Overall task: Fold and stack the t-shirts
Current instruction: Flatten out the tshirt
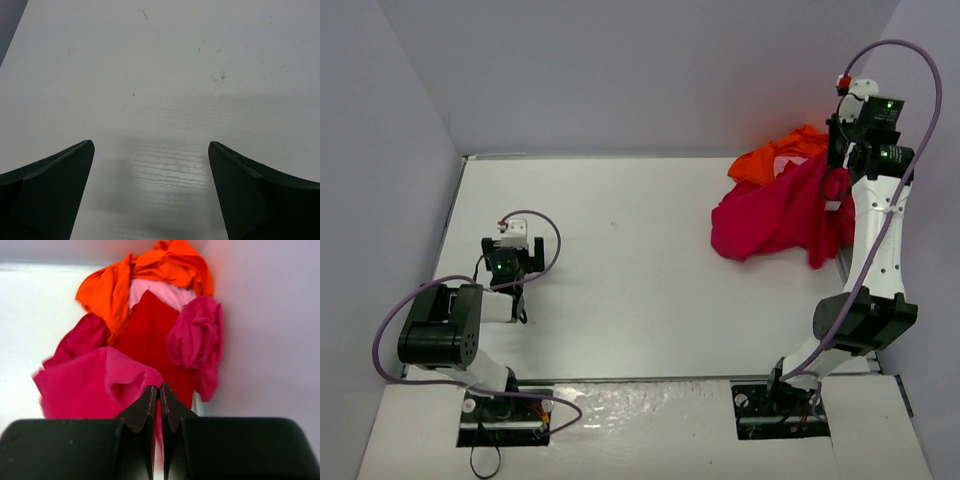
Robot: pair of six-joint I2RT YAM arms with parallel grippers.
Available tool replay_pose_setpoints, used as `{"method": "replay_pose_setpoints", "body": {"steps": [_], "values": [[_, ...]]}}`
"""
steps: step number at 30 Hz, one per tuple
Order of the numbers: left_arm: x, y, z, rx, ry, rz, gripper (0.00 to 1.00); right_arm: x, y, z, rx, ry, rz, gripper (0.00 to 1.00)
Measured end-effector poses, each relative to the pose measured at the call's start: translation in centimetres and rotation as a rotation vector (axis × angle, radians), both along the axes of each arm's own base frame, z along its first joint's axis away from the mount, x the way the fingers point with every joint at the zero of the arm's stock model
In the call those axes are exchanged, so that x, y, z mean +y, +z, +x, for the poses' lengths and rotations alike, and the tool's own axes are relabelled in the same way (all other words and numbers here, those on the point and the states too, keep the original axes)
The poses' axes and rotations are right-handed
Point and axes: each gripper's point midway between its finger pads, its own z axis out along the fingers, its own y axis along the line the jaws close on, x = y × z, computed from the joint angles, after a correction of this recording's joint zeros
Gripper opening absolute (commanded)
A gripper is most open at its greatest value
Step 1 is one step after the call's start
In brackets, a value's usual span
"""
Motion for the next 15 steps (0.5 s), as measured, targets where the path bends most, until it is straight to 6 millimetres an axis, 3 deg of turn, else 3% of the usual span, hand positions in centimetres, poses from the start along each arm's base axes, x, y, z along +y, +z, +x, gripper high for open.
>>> {"method": "replay_pose_setpoints", "body": {"steps": [4, 8, 9, 11, 13, 15], "values": [[0.0, 0.0, 0.0, 0.000, 0.000, 0.000, 0.97, 0.0, 3.7, -1.4, -0.106, -0.073, -0.046, 0.00], [0.0, 0.0, 0.0, 0.000, 0.000, 0.000, 0.97, 3.2, 6.8, -1.6, -0.214, -0.027, -0.041, 0.00], [0.0, 0.0, 0.0, 0.000, 0.000, 0.000, 0.97, 5.0, 7.1, -1.4, -0.220, 0.023, -0.037, 0.00], [0.0, 0.0, 0.0, 0.000, 0.000, 0.000, 0.97, 10.7, 6.3, -1.1, -0.188, 0.189, -0.021, 0.00], [0.0, 0.0, 0.0, 0.000, 0.000, 0.000, 0.97, 18.9, 4.0, -1.9, -0.108, 0.476, 0.007, 0.01], [0.0, 0.0, 0.0, 0.000, 0.000, 0.000, 0.97, 25.3, 1.3, -4.0, -0.010, 0.720, 0.046, 0.00]]}}
